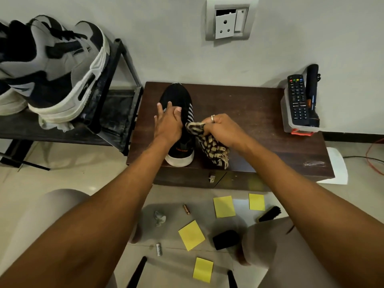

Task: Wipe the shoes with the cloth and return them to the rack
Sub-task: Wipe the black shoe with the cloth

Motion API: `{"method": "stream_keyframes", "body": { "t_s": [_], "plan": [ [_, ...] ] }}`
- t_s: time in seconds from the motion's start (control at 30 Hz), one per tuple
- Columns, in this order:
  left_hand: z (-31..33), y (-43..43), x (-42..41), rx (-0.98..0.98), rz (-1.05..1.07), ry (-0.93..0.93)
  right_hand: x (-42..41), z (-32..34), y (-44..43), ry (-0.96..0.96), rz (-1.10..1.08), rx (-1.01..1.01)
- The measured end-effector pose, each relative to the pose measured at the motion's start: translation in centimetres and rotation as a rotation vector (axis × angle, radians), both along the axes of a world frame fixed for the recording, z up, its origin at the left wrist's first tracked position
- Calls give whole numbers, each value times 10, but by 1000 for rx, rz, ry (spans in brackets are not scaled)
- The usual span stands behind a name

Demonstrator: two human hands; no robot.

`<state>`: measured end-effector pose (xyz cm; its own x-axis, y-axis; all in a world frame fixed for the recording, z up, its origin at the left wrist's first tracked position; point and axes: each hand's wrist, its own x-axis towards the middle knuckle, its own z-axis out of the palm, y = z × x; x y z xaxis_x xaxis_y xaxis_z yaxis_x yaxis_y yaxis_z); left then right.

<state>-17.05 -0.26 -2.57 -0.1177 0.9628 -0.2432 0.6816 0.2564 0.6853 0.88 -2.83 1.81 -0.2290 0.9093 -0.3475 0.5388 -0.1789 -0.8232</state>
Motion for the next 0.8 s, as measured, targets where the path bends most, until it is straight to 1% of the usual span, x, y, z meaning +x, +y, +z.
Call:
{"method": "stream_keyframes", "body": {
  "t_s": [0.07,0.13,0.2,0.27,0.3,0.33,0.4,0.47,0.53,0.63,0.73,0.8],
  "plan": [
    [1,-2,-8,16,35,-155,0,-4,3,52,-105,4],
    [3,-10,-16,96,163,-328,1,-9,5,90,-151,-15],
    [9,-32,-19,179,274,-398,2,-14,5,111,-156,-51],
    [12,-60,-14,214,299,-442,2,-17,5,111,-162,-62],
    [12,-75,-10,200,289,-453,1,-17,4,111,-156,-58],
    [12,-89,-5,166,261,-434,0,-17,3,116,-151,-52],
    [10,-107,5,81,191,-337,-1,-15,0,99,-137,-26],
    [5,-115,9,63,137,-252,1,-12,-6,74,-124,21],
    [1,-116,10,72,132,-211,2,-8,-13,77,-128,51],
    [0,-115,13,91,195,-156,6,-2,-25,54,-121,81],
    [8,-117,18,201,234,-136,5,3,-37,67,-151,98],
    [16,-122,18,246,268,-164,2,11,-46,92,-184,94]
  ]
}}
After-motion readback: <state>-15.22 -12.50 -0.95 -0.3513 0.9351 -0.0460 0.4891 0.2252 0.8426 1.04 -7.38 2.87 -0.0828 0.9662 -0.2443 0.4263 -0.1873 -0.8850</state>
